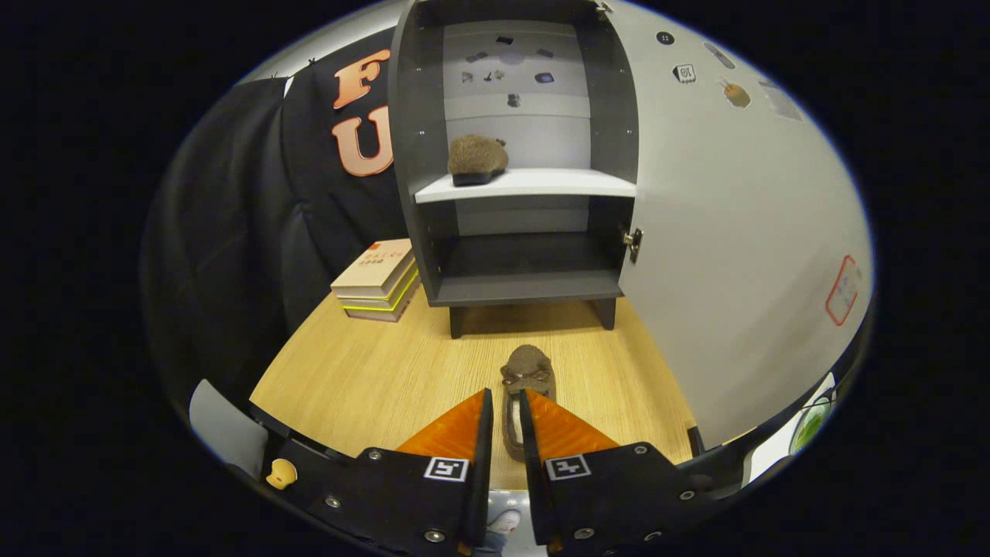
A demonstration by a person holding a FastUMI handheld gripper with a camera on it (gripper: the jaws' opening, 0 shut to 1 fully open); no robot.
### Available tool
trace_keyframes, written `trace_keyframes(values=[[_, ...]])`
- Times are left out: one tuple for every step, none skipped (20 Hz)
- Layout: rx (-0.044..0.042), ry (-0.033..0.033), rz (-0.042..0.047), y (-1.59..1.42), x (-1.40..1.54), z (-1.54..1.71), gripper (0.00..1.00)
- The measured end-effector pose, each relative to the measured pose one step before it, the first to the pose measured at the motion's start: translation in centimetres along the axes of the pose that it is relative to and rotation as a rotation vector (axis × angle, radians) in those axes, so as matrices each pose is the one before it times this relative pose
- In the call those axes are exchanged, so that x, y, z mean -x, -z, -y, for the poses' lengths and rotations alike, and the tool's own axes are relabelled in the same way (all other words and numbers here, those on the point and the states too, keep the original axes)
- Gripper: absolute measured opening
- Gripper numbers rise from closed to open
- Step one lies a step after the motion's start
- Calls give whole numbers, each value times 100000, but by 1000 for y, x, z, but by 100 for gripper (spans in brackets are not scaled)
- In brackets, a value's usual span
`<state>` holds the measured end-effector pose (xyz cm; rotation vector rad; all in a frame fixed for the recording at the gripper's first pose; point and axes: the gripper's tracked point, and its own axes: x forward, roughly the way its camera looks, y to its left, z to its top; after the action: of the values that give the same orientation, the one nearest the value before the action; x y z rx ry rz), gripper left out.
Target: Open the shoe cabinet door, grab the shoes and put them into the shoe cabinet, then close the shoe cabinet door.
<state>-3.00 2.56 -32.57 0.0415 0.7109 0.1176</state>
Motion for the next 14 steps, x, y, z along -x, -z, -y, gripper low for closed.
trace_keyframes(values=[[-1396, -898, -1482, 516, -1141, -213, 22], [-685, -90, -1099, 632, -1453, -77, 22], [278, -230, -2009, 838, -1372, -47, 22], [687, -108, -2604, 1011, -1448, 44, 22], [336, -403, -1956, 662, -1262, -23, 22], [278, -538, -1817, 541, -1290, -92, 22], [-241, -815, -1506, 457, -1279, -111, 22], [-557, -662, -1976, 599, -1264, 60, 22], [-444, -506, -1597, 425, -1138, 53, 22], [-135, 472, -830, 320, -1140, 239, 23], [165, 956, -1915, 324, -1185, 406, 22], [-516, 92, -1884, 458, -1091, 182, 22], [-1495, -975, -1564, 260, -934, -31, 23], [-1733, -1098, -931, 134, -799, 1, 23]])
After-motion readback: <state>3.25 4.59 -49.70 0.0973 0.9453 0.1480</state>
